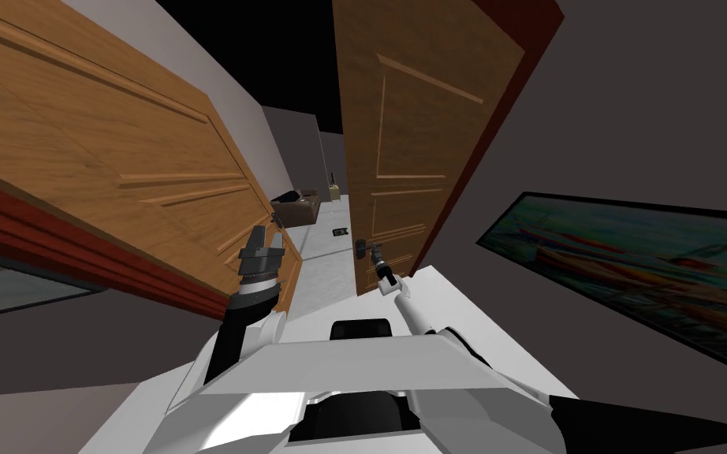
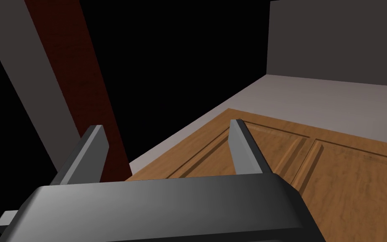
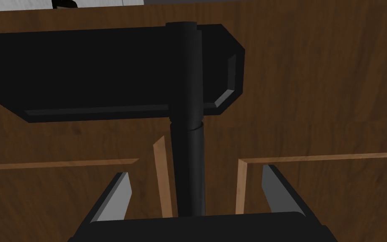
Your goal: Push the door open
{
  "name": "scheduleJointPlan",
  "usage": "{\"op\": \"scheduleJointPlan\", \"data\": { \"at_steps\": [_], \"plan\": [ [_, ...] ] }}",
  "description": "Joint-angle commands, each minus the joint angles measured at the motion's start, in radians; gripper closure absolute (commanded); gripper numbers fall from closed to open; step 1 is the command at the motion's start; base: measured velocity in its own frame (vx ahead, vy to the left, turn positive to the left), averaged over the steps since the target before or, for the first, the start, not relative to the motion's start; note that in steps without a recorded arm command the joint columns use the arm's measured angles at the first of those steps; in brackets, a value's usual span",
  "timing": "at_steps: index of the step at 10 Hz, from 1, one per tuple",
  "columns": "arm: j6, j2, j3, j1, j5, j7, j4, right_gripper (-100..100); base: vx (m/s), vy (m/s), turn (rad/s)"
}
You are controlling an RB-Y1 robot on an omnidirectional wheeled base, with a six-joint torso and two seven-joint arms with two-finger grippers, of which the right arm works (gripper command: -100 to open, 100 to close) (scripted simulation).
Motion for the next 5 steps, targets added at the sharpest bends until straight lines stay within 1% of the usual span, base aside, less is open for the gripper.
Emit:
{"op": "scheduleJointPlan", "data": {
  "at_steps": [1, 2, 3, 5],
  "plan": [
    [-0.004, 0.013, -0.005, -0.003, -0.001, 0.001, 0.008, -100, 0.214, 0.074, 0.026],
    [-0.003, 0.007, -0.003, -0.001, -0.001, 0.001, 0.006, -100, 0.097, 0.034, 0.003],
    [-0.003, 0.007, -0.003, -0.001, -0.001, 0.001, 0.006, 100, -0.013, -0.005, -0.004],
    [-0.003, 0.007, -0.003, -0.001, -0.001, 0.001, 0.006, 100, -0.019, -0.012, 0.014]
  ]
}}
